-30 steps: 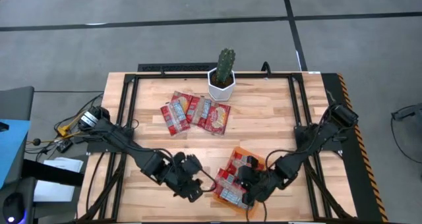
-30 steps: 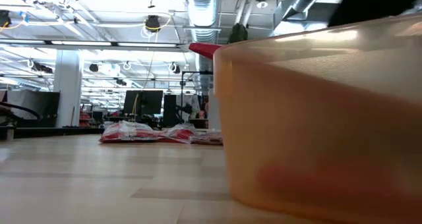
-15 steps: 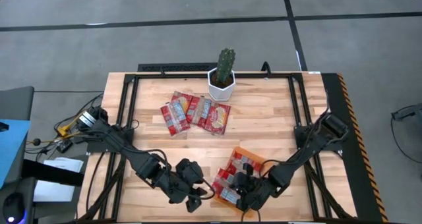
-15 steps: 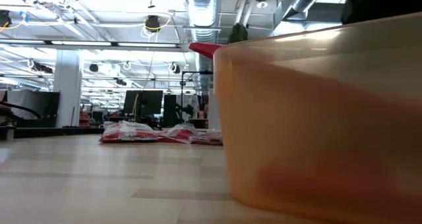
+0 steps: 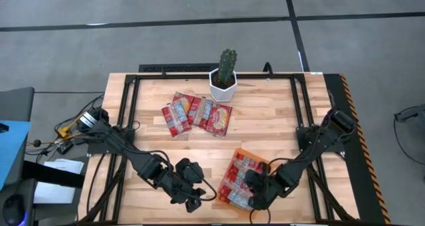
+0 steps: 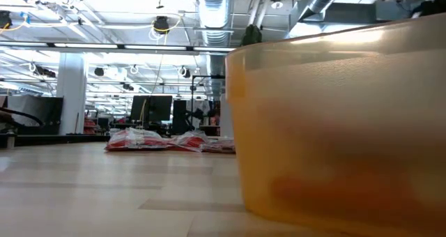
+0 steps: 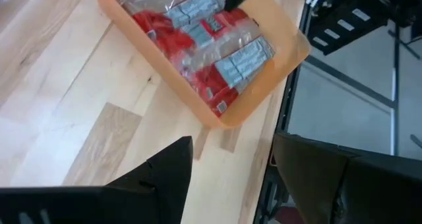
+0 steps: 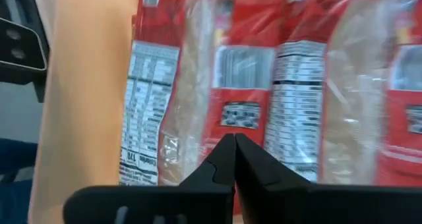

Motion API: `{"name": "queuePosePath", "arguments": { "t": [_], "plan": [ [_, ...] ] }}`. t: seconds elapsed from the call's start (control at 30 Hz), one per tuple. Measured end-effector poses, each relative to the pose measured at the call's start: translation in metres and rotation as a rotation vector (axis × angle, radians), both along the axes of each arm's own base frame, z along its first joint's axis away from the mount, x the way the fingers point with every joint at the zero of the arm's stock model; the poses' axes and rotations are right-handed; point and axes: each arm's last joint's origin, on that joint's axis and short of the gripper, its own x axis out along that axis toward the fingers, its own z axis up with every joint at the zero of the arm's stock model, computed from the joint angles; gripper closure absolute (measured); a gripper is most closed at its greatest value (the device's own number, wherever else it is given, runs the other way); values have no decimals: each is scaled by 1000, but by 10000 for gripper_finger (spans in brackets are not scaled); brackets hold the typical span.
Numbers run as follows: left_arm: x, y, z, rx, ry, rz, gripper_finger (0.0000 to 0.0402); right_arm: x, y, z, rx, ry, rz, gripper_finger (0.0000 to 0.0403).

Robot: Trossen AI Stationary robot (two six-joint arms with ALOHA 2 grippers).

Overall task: Sort popcorn bags into baskets
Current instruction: Put the red popcorn bag into the orange container

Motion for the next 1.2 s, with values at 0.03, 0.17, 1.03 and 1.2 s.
{"name": "queuePosePath", "arguments": {
  "t": [0.03, 0.17, 1.03, 1.2],
  "plan": [
    [1, 1, 0, -6, 2, -4, 201, -2, 0, 5, -4, 0, 4, 379],
    [4, 6, 0, 4, 6, -9, 201, 0, -4, 33, -33, -110, 18, 389],
    [-80, 177, 124, 109, -230, 385, 200, -98, -142, 243, -104, -686, 10, 324],
    [-71, 195, 107, 131, -95, 469, 189, -115, -152, 238, -153, -600, 31, 276]
  ]
}}
